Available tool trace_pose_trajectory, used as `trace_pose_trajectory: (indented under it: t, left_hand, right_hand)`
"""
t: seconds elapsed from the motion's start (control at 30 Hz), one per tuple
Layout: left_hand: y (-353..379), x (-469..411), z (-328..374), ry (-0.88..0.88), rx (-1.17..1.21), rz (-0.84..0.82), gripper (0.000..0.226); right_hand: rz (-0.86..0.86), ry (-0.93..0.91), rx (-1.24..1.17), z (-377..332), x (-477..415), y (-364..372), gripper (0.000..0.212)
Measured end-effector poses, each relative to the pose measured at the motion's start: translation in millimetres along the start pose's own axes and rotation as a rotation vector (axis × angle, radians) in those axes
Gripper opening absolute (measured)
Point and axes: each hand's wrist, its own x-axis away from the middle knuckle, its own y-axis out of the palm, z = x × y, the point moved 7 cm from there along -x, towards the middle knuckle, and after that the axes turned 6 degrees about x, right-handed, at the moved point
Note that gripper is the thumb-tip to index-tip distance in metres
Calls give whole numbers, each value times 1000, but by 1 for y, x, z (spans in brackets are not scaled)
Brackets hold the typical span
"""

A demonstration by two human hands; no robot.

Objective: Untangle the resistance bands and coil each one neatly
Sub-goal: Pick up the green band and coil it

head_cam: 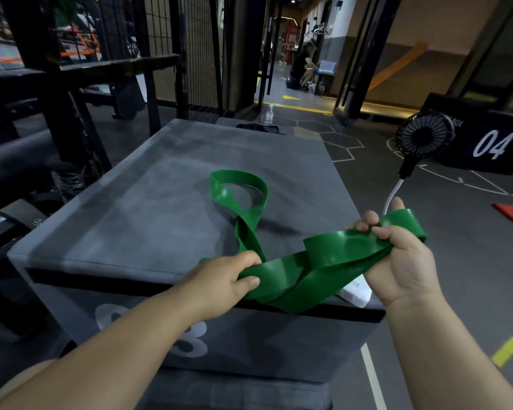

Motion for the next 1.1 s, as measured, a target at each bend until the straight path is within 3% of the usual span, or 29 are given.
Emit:
trace_pose_trajectory:
  t: [0.23, 0.3, 0.43, 0.67, 0.8, 1.0, 1.1]
  left_hand:
    - [-6, 5, 25, 161, 326, 117, 29]
    - [-3, 4, 28, 176, 483, 65, 30]
    - [11, 2, 31, 203, 620, -132, 40]
    - [-8, 3, 35, 307, 295, 113, 36]
    - [-15, 0, 37, 378, 459, 186, 36]
    - [-10, -10, 26, 218, 928, 136, 51]
    - [-8, -10, 22, 188, 1029, 122, 55]
  right_hand:
    - [-156, 49, 257, 21, 11, 18, 93]
    - [-234, 80, 326, 32, 18, 27, 95]
    - [-330, 102, 421, 46, 26, 37, 88]
    - [-327, 91, 435, 35, 25, 37, 79]
    - [-377, 108, 478, 36, 31, 43, 70]
    - [-475, 218, 508, 65, 44, 50, 54]
    - [-500, 242, 510, 70, 46, 50, 49]
